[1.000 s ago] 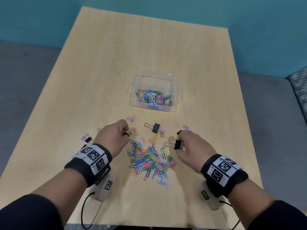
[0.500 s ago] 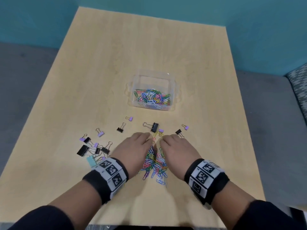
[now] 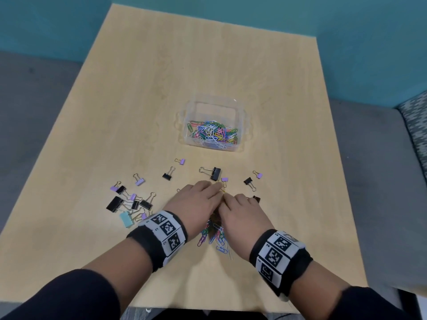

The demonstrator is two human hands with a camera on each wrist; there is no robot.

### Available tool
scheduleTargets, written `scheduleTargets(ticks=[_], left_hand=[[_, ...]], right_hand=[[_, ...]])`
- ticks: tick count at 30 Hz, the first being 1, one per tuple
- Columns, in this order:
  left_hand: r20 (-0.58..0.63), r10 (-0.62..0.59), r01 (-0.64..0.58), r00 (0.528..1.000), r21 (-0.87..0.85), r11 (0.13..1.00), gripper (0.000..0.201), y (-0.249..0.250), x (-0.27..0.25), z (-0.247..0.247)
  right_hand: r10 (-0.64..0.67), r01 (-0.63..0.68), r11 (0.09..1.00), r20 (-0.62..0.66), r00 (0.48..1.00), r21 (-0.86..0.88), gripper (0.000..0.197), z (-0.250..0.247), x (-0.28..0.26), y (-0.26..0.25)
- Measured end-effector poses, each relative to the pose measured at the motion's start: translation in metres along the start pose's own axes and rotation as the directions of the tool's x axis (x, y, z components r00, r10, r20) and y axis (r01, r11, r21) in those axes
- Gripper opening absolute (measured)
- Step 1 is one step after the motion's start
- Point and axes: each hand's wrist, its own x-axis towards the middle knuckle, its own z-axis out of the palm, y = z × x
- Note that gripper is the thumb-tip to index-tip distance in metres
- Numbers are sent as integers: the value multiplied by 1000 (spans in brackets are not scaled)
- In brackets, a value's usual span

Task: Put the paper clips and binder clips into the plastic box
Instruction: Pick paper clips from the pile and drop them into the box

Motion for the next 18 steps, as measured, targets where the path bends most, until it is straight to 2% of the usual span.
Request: scheduleTargets(ticks=[4, 8, 12, 16, 18], left_hand=[[37, 3, -3, 999, 12, 1000, 54, 0, 4, -8], [70, 12, -13, 997, 12, 1000, 53, -4, -8, 0], [-97, 42, -53, 994, -108, 993, 42, -3, -27, 3], [-224, -103, 55, 969, -212, 976, 39, 6, -65, 8], [-260, -190, 132, 947, -226, 965, 37, 10, -78, 10]], right_hand=[[-66, 66, 997, -4, 998, 28, 31, 1, -7, -4], [-78, 84, 982, -39, 996, 170, 27, 3, -13, 2], [-89, 102, 969, -71, 994, 223, 43, 6, 1, 4], [-176, 180, 969, -40, 984, 169, 64, 12, 16, -5], [-221, 222, 962, -24, 975, 160, 62, 13, 13, -12]])
